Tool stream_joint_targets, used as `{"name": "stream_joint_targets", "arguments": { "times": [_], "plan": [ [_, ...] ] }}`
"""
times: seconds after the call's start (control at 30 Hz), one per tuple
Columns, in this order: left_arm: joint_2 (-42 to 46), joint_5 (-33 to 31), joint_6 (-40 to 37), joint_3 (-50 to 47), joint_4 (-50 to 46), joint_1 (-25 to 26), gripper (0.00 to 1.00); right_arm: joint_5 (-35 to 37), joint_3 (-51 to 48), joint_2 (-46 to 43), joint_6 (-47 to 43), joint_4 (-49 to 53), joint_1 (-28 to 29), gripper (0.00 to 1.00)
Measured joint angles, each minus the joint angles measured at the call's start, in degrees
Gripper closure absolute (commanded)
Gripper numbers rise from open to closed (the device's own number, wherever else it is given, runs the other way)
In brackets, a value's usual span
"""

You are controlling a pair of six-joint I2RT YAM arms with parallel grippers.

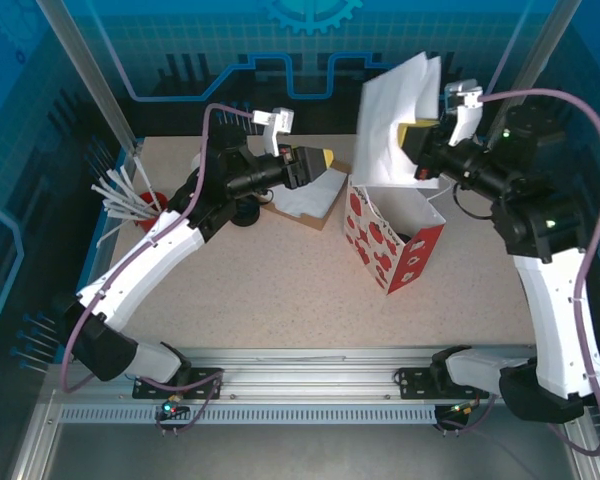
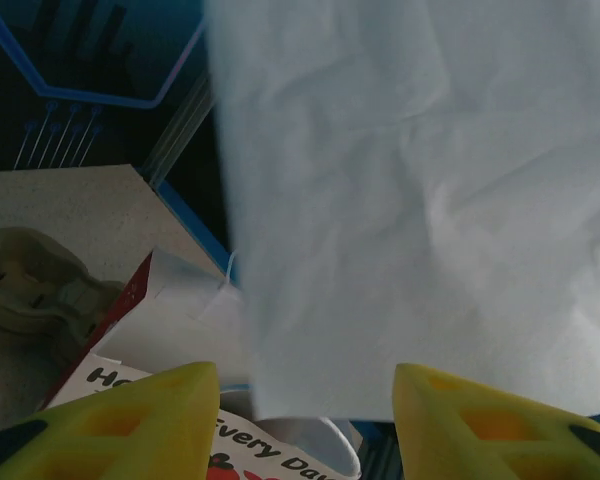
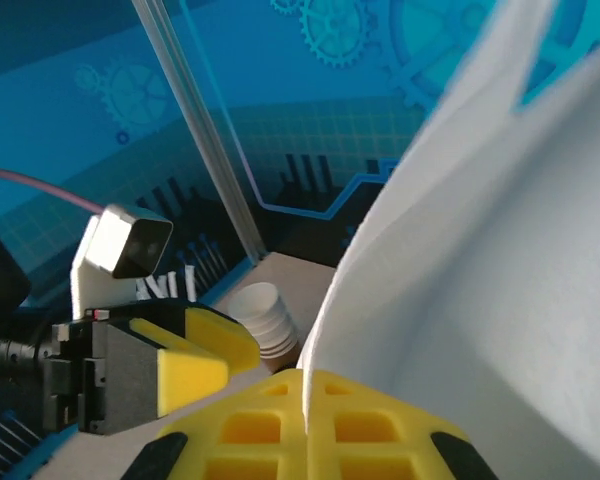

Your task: Pack the takeout coffee

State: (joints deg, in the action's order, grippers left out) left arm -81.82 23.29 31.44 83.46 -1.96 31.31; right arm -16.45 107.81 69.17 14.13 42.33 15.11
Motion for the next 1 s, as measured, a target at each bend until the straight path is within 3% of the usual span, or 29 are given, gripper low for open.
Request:
{"name": "stream_joint_targets", "arguments": {
  "times": [0.17, 0.33, 0.63, 1.0],
  "plan": [
    [0.0, 0.0, -1.3, 0.0, -2.2, 0.0, 0.47, -0.3, 12.7, 4.0, -7.0, 9.6, -3.1, 1.00],
    [0.0, -0.3, -3.3, 0.0, -5.0, 0.0, 0.47, -0.7, 19.0, 9.0, -12.8, 17.9, -4.9, 1.00],
    [0.8, -1.4, -6.2, 0.0, -8.5, 0.0, 0.46, -0.9, 22.1, 14.3, -17.9, 25.8, -9.4, 1.00],
    [0.0, -1.3, -9.2, 2.1, -12.5, 1.6, 0.42, -1.0, 22.8, 13.2, -19.4, 28.3, -14.2, 1.00]
  ]
}}
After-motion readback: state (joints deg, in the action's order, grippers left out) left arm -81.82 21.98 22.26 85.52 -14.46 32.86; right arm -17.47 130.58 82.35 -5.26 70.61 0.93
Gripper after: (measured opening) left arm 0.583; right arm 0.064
